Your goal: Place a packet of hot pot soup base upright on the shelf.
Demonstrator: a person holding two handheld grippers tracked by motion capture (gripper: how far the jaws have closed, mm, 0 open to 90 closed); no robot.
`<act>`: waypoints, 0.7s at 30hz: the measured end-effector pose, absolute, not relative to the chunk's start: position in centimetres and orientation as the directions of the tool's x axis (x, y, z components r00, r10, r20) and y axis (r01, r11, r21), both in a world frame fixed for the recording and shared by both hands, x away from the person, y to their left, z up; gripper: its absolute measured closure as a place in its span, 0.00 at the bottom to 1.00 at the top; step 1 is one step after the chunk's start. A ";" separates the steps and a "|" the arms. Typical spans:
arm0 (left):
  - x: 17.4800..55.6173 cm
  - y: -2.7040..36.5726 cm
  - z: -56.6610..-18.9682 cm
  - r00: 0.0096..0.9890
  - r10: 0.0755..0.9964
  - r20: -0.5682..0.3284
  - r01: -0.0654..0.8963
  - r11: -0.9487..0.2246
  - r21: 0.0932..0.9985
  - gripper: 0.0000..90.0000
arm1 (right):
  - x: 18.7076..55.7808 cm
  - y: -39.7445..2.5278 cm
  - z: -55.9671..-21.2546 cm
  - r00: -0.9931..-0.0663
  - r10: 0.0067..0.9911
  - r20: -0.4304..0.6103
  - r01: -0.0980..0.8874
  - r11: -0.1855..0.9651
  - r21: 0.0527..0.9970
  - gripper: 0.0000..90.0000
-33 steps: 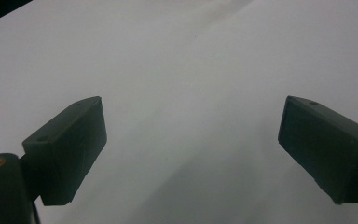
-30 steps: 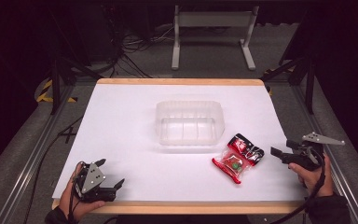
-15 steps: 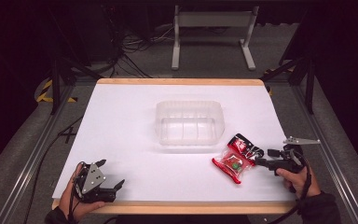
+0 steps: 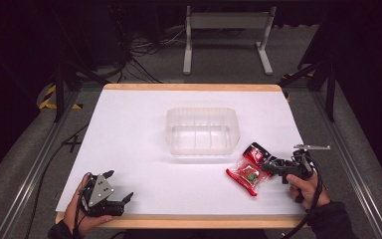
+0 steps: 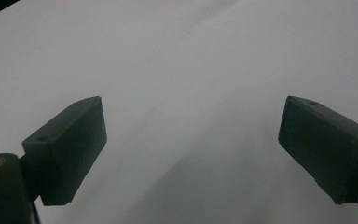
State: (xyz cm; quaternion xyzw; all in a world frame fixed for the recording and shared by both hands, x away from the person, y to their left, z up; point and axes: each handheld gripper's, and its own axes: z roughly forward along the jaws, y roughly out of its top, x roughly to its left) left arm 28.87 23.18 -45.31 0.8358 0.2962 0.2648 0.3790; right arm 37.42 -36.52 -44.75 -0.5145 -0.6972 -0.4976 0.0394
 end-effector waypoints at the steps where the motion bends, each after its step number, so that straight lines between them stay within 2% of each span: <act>1: 28.9 23.2 -45.3 0.686 0.694 0.219 0.294 -0.539 0.789 0.09 | 37.5 -36.4 -44.8 -0.460 0.676 0.575 0.760 -0.035 0.649 0.18; 5: 28.9 23.2 -45.3 0.685 0.695 0.218 0.295 -0.539 0.789 0.09 | 37.9 -35.7 -45.1 -0.452 0.649 0.612 0.775 -0.054 0.630 0.31; 7: 28.9 23.2 -45.3 0.685 0.695 0.219 0.296 -0.539 0.789 0.09 | 38.0 -35.3 -45.2 -0.441 0.661 0.607 0.767 -0.073 0.638 0.41; 16: 28.9 23.2 -45.3 0.685 0.694 0.222 0.295 -0.542 0.787 0.09 | 37.4 -34.6 -44.5 -0.506 0.648 0.569 0.699 -0.079 0.711 0.91; 21: 28.8 23.2 -45.3 0.684 0.694 0.226 0.294 -0.545 0.785 0.09 | 36.8 -34.5 -43.7 -0.555 0.644 0.526 0.650 -0.057 0.757 1.00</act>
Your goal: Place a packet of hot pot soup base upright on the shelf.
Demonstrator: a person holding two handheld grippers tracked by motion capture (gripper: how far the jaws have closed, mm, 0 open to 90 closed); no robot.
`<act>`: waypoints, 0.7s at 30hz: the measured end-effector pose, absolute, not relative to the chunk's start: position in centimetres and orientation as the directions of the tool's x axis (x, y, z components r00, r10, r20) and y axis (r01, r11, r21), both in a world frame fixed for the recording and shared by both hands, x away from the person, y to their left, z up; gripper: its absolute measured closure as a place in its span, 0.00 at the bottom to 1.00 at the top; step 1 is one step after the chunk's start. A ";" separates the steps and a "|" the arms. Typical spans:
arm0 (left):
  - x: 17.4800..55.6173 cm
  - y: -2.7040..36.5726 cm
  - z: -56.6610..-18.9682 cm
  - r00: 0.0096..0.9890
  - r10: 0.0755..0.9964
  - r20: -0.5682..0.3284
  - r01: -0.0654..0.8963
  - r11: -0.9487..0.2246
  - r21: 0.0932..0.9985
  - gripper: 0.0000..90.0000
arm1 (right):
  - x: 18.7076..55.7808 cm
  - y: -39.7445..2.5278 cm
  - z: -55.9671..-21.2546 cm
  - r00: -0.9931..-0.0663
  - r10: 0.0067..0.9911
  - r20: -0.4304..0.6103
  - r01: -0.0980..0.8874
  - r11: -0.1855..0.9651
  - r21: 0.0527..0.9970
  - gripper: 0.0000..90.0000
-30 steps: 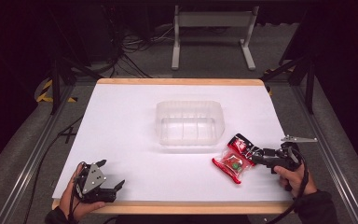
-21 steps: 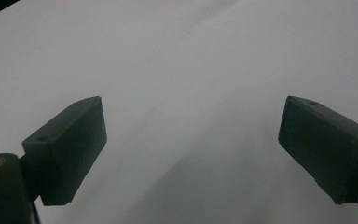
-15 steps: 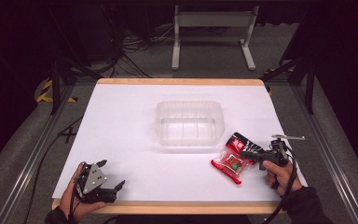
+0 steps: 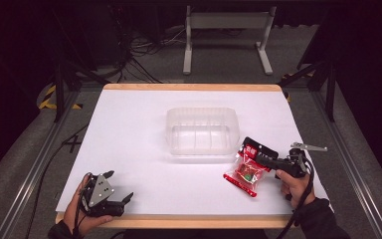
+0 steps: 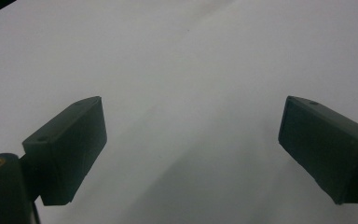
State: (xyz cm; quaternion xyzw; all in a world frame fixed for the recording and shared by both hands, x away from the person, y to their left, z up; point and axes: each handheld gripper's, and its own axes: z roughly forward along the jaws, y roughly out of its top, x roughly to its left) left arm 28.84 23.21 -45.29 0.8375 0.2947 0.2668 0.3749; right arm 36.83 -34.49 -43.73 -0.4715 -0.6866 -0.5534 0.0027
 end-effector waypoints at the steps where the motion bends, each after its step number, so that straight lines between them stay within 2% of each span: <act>1: 28.8 23.2 -45.3 0.684 0.695 0.223 0.295 -0.543 0.786 0.09 | 36.5 -34.4 -43.4 -0.568 0.646 0.509 0.637 -0.046 0.769 1.00; 10: 28.8 23.2 -45.3 0.682 0.696 0.225 0.295 -0.544 0.786 0.09 | 34.1 -33.5 -40.0 -0.626 0.683 0.377 0.513 -0.004 0.859 1.00; 21: 28.8 23.3 -45.3 0.681 0.697 0.224 0.297 -0.543 0.785 0.09 | 32.8 -32.5 -37.3 -0.633 0.719 0.287 0.455 0.046 0.889 1.00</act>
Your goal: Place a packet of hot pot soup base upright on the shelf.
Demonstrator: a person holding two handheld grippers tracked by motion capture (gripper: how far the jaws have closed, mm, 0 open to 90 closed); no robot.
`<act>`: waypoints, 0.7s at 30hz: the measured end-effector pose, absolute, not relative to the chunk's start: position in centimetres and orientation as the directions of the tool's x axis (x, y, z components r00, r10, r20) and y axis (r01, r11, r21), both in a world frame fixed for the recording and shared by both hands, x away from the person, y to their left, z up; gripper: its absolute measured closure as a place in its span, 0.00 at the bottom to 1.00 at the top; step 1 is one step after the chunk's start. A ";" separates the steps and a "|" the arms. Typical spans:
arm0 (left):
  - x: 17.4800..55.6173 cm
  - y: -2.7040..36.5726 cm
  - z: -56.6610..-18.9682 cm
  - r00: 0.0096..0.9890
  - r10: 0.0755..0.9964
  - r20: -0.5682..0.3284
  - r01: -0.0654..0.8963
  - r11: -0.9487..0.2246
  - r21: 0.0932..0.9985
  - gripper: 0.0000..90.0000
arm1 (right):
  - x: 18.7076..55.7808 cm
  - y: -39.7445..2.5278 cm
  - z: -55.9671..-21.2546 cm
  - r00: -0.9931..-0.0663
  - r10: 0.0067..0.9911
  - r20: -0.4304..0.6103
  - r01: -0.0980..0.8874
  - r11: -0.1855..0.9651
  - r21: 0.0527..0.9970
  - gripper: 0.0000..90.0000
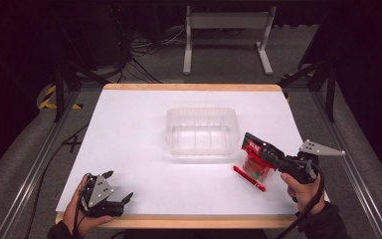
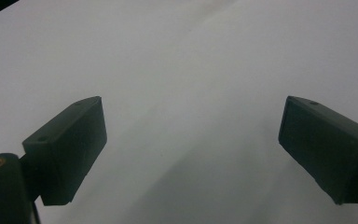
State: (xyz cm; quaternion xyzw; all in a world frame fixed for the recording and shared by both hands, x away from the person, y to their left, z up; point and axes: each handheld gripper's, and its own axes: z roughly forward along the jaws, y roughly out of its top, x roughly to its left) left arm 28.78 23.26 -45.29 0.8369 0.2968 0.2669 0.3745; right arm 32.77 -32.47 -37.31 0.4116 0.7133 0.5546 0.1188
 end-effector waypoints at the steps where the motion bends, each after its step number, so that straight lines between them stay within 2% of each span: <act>1: 28.8 23.3 -45.3 0.681 0.697 0.225 0.297 -0.543 0.785 0.09 | 32.7 -32.4 -37.1 -0.635 0.718 0.283 0.449 0.045 0.892 1.00; 21: 28.8 23.3 -45.4 0.673 0.708 0.215 0.310 -0.533 0.787 0.09 | 33.4 -30.5 -33.0 -0.647 0.731 0.217 0.349 0.030 0.937 1.00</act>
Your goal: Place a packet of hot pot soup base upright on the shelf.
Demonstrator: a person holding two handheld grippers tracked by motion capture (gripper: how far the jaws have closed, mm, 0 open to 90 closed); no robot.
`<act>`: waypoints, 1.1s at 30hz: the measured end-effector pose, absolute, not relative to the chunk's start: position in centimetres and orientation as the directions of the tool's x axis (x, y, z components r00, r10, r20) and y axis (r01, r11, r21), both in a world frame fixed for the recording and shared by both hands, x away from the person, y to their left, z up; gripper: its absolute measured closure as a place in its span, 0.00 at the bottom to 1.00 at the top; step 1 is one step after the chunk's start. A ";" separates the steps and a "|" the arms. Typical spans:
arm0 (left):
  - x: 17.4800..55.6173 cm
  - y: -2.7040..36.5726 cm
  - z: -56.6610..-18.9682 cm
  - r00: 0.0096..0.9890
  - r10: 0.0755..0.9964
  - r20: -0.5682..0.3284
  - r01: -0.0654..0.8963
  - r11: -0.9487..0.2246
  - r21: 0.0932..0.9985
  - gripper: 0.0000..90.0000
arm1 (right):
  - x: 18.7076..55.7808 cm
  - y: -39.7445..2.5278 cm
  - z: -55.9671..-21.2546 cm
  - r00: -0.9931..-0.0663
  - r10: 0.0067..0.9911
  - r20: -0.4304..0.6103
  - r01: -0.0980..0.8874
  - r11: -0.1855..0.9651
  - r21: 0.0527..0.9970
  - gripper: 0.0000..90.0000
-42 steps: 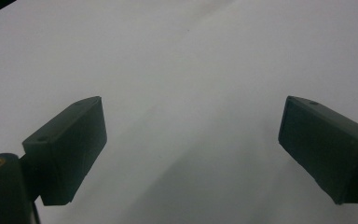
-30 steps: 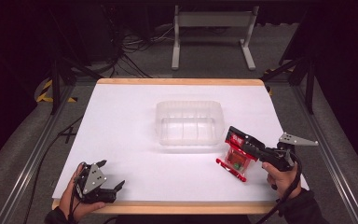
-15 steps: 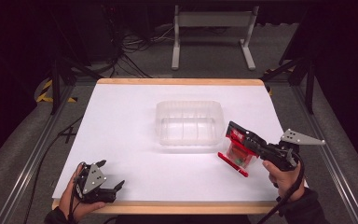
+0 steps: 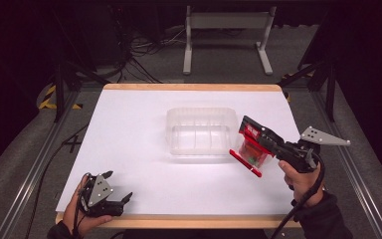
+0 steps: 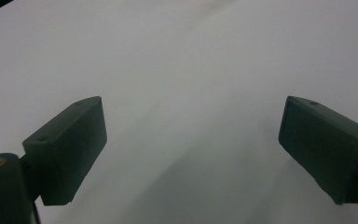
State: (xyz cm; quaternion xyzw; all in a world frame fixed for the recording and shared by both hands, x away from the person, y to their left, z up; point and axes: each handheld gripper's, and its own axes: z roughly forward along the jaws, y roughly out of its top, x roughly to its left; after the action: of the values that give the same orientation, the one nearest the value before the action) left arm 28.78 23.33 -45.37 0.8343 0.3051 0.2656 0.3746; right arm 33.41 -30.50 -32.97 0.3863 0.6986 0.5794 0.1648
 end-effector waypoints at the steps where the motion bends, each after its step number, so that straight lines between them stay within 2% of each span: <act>1: 28.8 23.3 -45.4 0.674 0.706 0.218 0.307 -0.536 0.786 0.09 | 33.6 -30.2 -32.7 -0.648 0.730 0.219 0.344 0.024 0.939 1.00; 13: 28.8 23.4 -45.4 0.674 0.706 0.218 0.307 -0.536 0.786 0.09 | 36.4 -26.2 -31.0 -0.651 0.738 0.176 0.326 0.064 0.943 1.00; 21: 28.7 23.4 -45.5 0.676 0.706 0.212 0.311 -0.534 0.786 0.09 | 38.9 -24.9 -30.1 -0.597 0.789 0.147 0.332 0.076 0.940 1.00; 33: 28.7 23.3 -45.5 0.679 0.701 0.216 0.308 -0.539 0.784 0.09 | 42.4 -22.7 -30.6 -0.529 0.839 0.126 0.374 0.097 0.922 1.00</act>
State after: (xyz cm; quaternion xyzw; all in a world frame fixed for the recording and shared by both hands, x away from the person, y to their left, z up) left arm 28.73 23.35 -45.50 0.8367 0.3015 0.2636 0.3735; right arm 42.37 -22.71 -30.58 0.4298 0.7055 0.5166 0.2251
